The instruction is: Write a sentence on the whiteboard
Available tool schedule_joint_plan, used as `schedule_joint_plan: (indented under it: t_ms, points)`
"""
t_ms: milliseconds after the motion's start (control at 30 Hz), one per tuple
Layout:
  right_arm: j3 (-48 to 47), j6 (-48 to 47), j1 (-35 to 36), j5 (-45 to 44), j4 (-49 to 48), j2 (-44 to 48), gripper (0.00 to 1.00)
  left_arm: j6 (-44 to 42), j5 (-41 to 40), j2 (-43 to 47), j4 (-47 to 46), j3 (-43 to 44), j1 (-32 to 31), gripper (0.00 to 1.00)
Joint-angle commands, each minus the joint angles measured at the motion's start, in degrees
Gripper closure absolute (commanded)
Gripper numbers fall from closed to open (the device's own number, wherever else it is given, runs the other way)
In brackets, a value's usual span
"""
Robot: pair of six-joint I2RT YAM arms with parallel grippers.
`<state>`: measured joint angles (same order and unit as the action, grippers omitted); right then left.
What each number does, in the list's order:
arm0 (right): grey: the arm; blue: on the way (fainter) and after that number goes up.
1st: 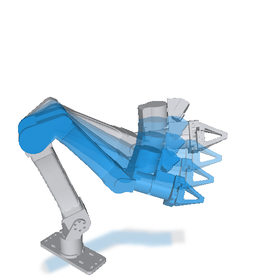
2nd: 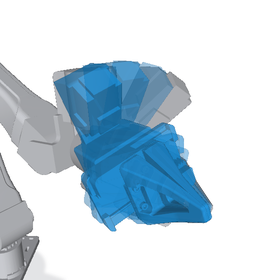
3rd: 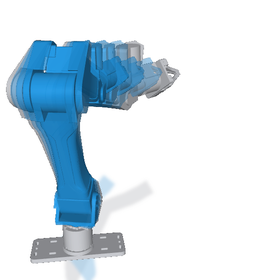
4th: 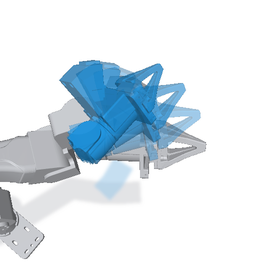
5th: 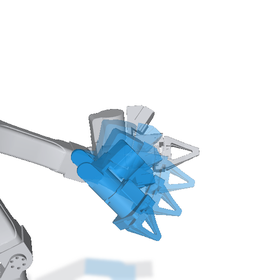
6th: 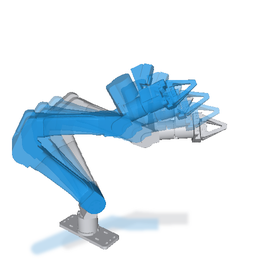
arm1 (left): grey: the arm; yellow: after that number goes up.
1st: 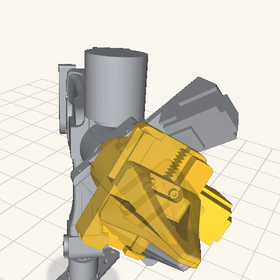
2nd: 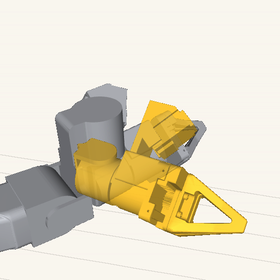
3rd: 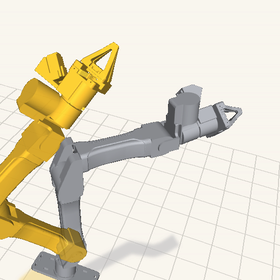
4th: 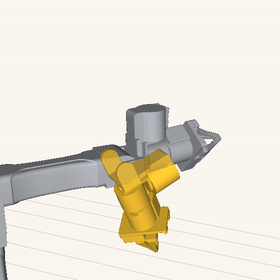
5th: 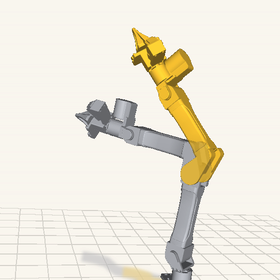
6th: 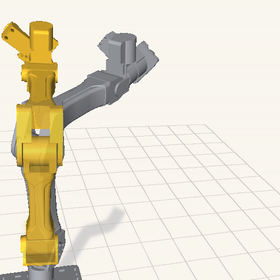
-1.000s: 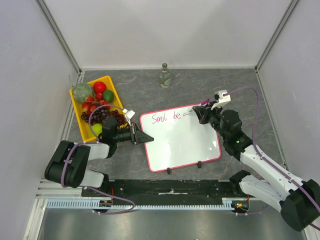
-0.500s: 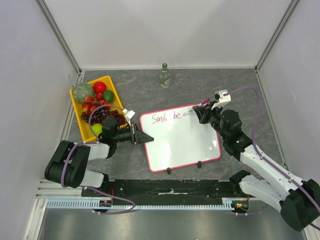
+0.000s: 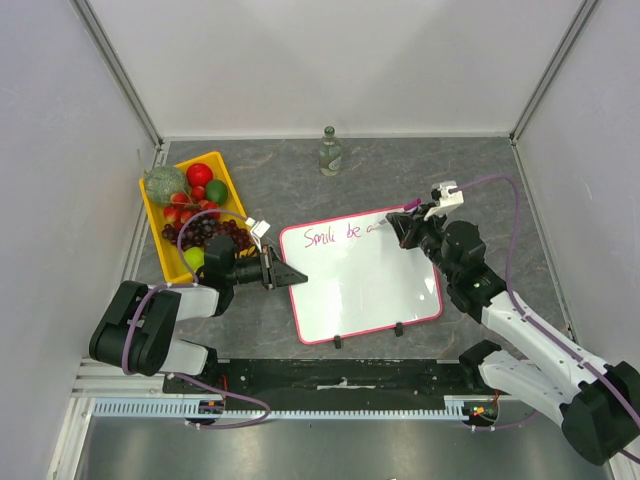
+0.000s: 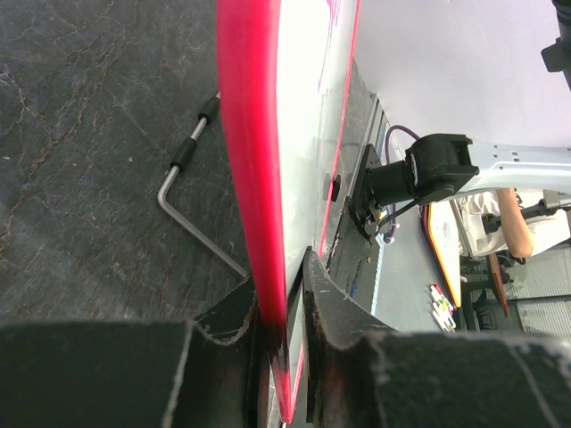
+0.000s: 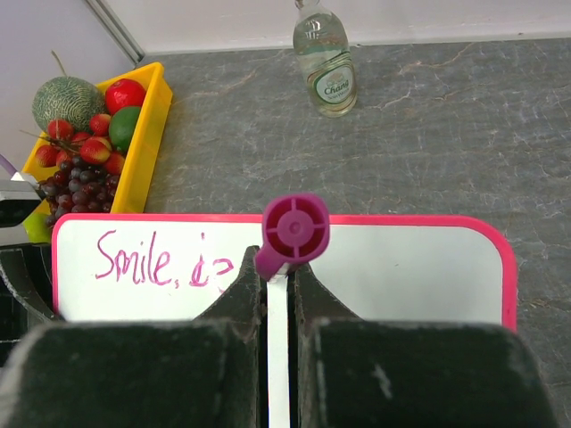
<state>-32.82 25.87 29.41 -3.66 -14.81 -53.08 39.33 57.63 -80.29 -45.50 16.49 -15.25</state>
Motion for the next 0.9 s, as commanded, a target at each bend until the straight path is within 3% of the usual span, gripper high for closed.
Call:
schedule_joint_plan:
  t_ms: [0, 867]
  points:
    - [1.61, -1.52, -0.40, 0.06, 1.62, 0.87, 1.00, -6.11, -2.34, -0.39, 1.99, -1.11, -0.58, 0.98]
    - [3.90, -0.73, -0.40, 3.49, 3.74, 3.69, 1.00, -6.02, -2.52, -0.39, 1.99, -1.11, -0.66, 0.98]
